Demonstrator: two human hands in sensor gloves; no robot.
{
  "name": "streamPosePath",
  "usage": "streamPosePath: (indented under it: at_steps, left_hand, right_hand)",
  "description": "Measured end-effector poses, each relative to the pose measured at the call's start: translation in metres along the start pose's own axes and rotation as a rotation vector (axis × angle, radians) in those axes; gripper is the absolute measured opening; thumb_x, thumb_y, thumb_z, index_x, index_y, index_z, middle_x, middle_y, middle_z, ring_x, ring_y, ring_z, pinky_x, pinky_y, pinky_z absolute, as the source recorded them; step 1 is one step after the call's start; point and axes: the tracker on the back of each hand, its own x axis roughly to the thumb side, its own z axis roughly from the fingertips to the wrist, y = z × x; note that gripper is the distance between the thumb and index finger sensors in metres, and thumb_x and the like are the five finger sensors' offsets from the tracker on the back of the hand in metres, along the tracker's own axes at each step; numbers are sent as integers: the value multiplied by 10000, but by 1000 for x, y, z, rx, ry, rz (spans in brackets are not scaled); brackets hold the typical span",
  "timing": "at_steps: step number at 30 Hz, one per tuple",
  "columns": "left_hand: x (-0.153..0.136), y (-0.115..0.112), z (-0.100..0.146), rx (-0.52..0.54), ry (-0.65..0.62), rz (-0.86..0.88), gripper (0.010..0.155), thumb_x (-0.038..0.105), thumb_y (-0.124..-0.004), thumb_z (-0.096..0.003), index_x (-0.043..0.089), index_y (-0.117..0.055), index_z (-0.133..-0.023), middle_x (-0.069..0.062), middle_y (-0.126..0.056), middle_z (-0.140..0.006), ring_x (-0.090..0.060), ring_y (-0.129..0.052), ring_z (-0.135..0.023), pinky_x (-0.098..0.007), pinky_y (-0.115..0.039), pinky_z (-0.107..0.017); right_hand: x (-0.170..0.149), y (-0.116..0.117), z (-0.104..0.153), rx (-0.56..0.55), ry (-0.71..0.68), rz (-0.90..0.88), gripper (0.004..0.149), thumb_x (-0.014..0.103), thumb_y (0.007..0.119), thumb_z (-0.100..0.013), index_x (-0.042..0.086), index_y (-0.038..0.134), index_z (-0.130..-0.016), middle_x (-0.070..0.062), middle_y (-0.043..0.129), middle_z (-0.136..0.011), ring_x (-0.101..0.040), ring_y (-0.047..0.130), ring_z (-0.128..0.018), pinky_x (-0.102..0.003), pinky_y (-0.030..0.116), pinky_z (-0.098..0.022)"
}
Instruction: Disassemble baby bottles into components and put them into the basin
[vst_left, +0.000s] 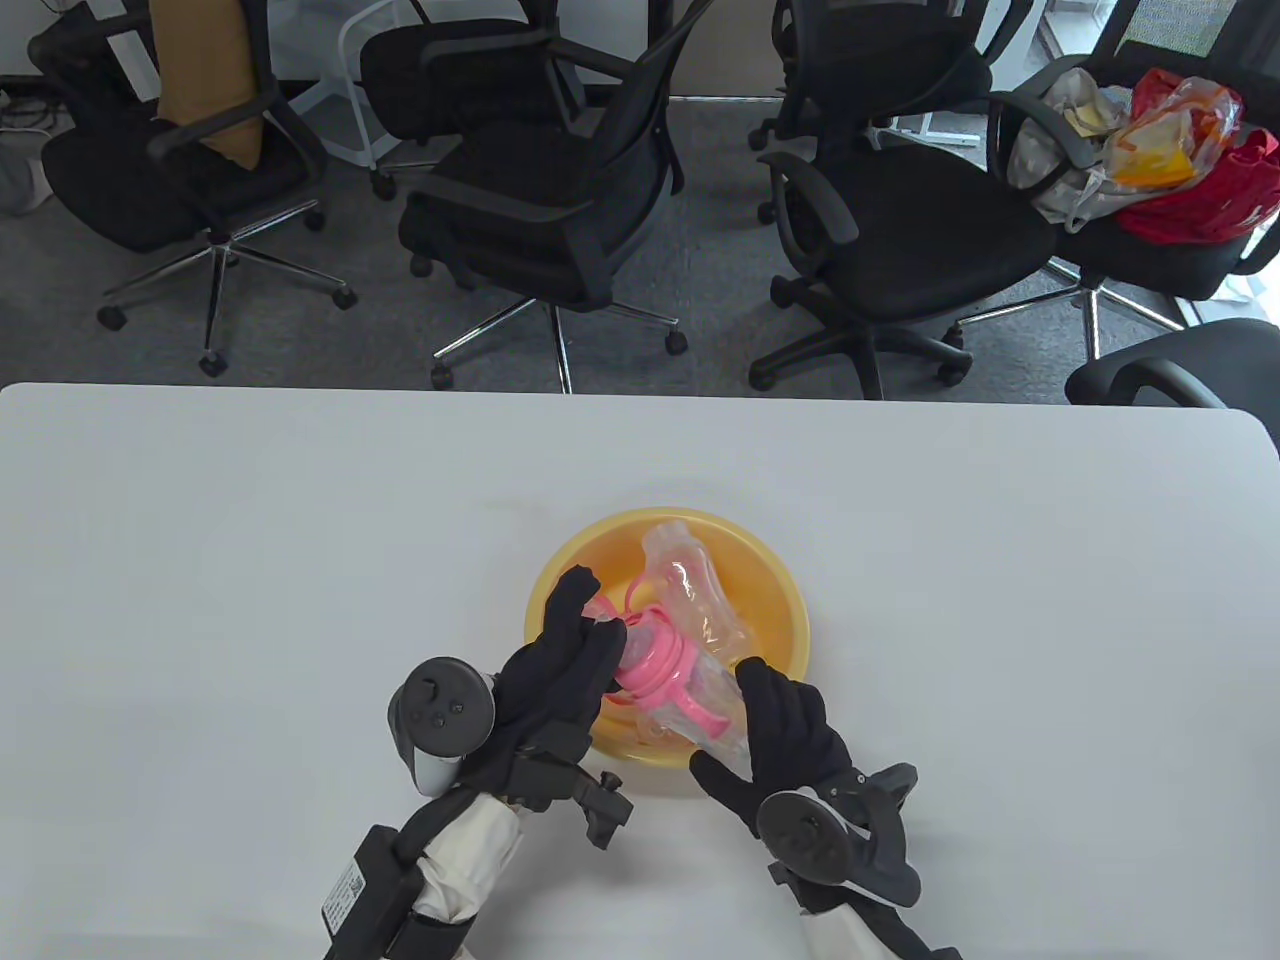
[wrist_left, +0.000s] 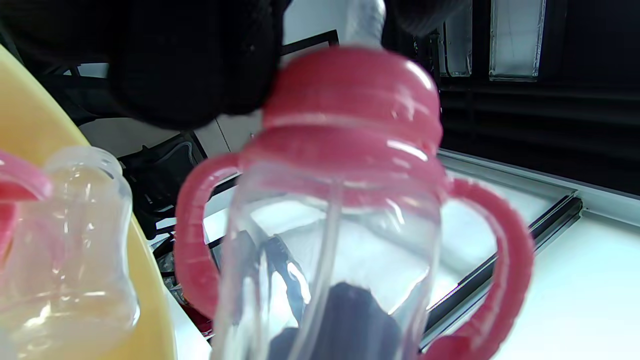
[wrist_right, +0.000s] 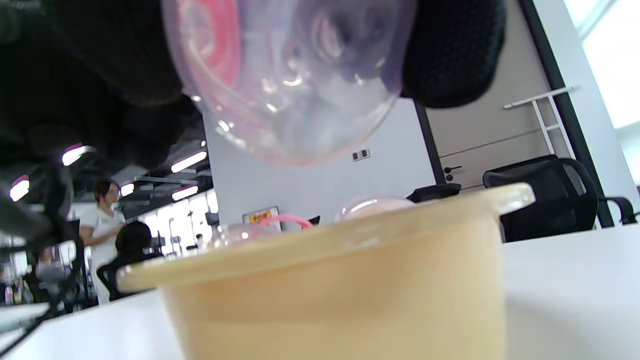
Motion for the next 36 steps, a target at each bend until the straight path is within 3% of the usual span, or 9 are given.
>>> streamPosePath:
  at_steps: [3, 6, 9, 13, 15, 22, 25, 31, 36]
  left_hand:
    - [0, 5, -1, -10, -22, 100, 762, 463, -611, -653, -96, -418, -1133, -245, -886, -814, -429, -955, -615, -599, -799, -477]
    - [-2, 3, -6, -150, -75, 224, 778, 460, -633, -654, 9, -281, -1181, -271, -627, -1140, -550, -681, -996, -681, -617, -680]
    - [-3, -2, -8, -273, -109, 368, 772, 420, -663, -659, 75, -231, -1197, -207, -516, -1232, -557, -516, -1100, -711, -507, -732]
    - [0, -4, -9, -292, -128, 383, 637, 326, -698, -651, 121, -428, -1191, -165, -678, -1167, -473, -712, -1041, -693, -572, -718]
    - [1, -1, -9, -228, -121, 319, 591, 319, -718, -642, 85, -529, -1150, -192, -725, -1113, -485, -774, -956, -662, -630, -694]
    - [3, 6, -4, -109, -90, 32, 702, 498, -660, -632, 7, -571, -1126, -250, -818, -883, -375, -912, -662, -562, -774, -523]
    - [0, 7, -5, -156, -86, 42, 722, 527, -594, -645, 8, -550, -1145, -254, -793, -923, -433, -876, -734, -618, -728, -577]
    - [-10, 3, -11, -326, -73, 463, 664, 414, -687, -649, 58, -511, -1181, -270, -660, -1144, -532, -723, -963, -663, -623, -684]
    - [-10, 13, -13, -314, -104, 312, 559, 330, -739, -633, 83, -656, -1127, -244, -761, -1094, -484, -826, -904, -615, -711, -649]
  right_hand:
    - [-7, 1, 0, 15, -1, -148, 920, 547, 784, -496, 16, 348, -1107, -237, 581, -1044, -493, 663, -803, -520, 750, -568]
    - [-7, 3, -1, 30, -12, -202, 921, 546, 785, -495, 16, 348, -1108, -237, 583, -1045, -493, 663, -805, -521, 749, -568]
    - [-3, 4, -1, 46, -36, -196, 907, 549, 784, -494, 24, 366, -1104, -229, 585, -1048, -488, 667, -808, -517, 751, -572]
    - [-1, 5, 0, 53, -51, -206, 909, 549, 785, -492, 25, 366, -1105, -228, 587, -1048, -488, 668, -810, -518, 751, -573]
    - [-1, 5, 0, 58, -57, -200, 910, 547, 790, -490, 26, 367, -1106, -228, 592, -1047, -490, 669, -808, -520, 750, -573]
    - [2, 7, 0, 68, -73, -151, 909, 547, 792, -487, 34, 369, -1107, -222, 592, -1051, -487, 667, -814, -521, 747, -579]
    - [1, 7, 0, 60, -63, -164, 910, 548, 788, -490, 26, 369, -1107, -227, 593, -1049, -488, 669, -811, -521, 748, -575]
    - [-1, 7, 1, 55, -55, -183, 908, 546, 788, -491, 27, 368, -1107, -226, 591, -1050, -490, 667, -813, -522, 747, -577]
    - [-1, 7, 0, 63, -56, -182, 908, 547, 788, -491, 27, 370, -1107, -228, 593, -1050, -490, 668, -813, -522, 747, -577]
